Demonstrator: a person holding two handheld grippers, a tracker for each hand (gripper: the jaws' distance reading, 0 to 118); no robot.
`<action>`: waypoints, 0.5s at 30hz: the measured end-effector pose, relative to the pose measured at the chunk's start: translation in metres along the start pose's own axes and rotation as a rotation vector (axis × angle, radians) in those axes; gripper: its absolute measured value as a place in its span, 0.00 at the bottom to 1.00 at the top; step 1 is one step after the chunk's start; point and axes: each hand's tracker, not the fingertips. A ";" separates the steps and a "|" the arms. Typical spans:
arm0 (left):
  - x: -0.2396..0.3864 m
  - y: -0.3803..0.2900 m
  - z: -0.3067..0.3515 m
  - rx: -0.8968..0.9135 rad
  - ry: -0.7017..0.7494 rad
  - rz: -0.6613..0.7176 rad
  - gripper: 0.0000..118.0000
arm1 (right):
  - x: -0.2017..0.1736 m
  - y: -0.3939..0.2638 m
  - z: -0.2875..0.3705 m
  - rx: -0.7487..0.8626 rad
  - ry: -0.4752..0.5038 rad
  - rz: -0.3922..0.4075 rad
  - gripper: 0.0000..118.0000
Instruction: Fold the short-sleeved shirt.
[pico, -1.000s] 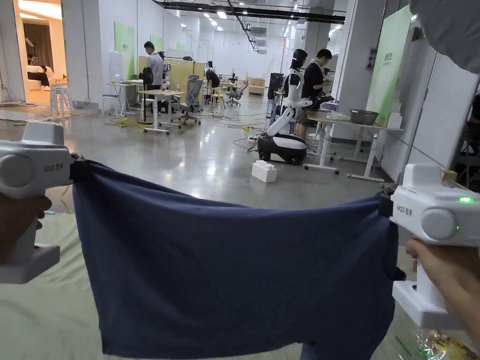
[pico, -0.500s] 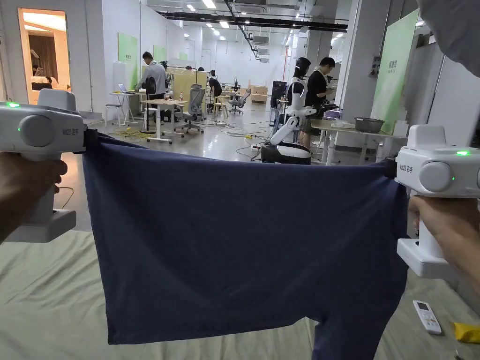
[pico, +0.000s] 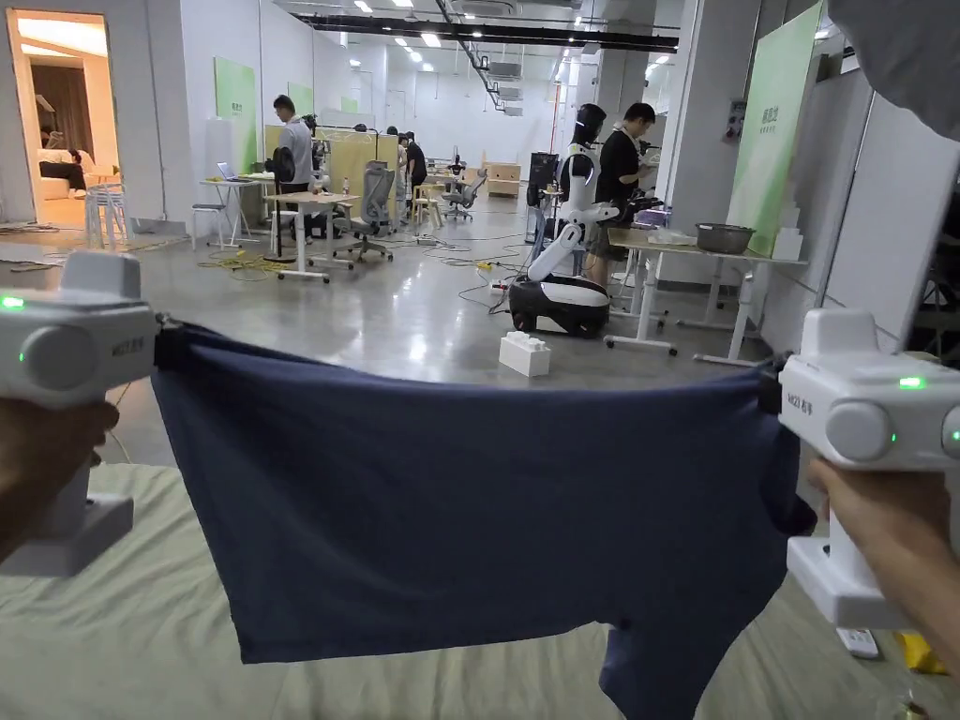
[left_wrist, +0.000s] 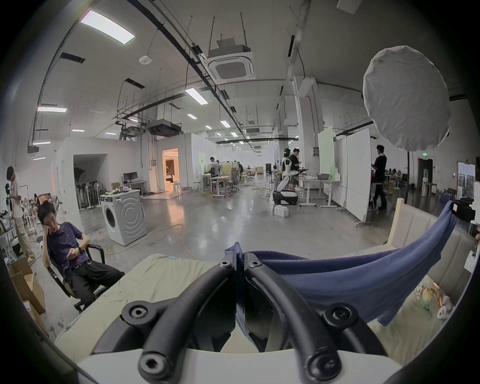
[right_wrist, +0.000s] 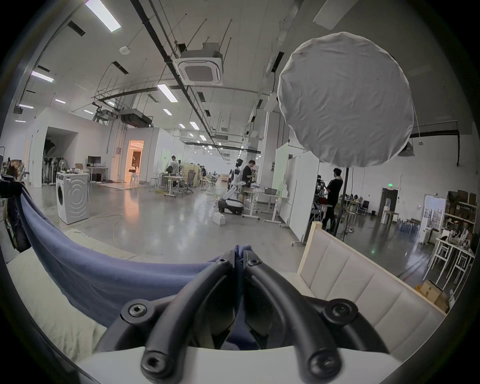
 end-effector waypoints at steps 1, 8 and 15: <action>0.000 -0.012 0.008 -0.004 -0.006 0.001 0.04 | 0.001 -0.011 0.005 -0.004 0.001 -0.005 0.04; -0.001 -0.120 0.074 -0.063 -0.022 0.017 0.04 | 0.000 -0.100 0.072 -0.092 0.009 -0.016 0.04; -0.018 -0.212 0.160 -0.115 -0.020 0.026 0.04 | -0.005 -0.168 0.159 -0.149 0.029 -0.005 0.04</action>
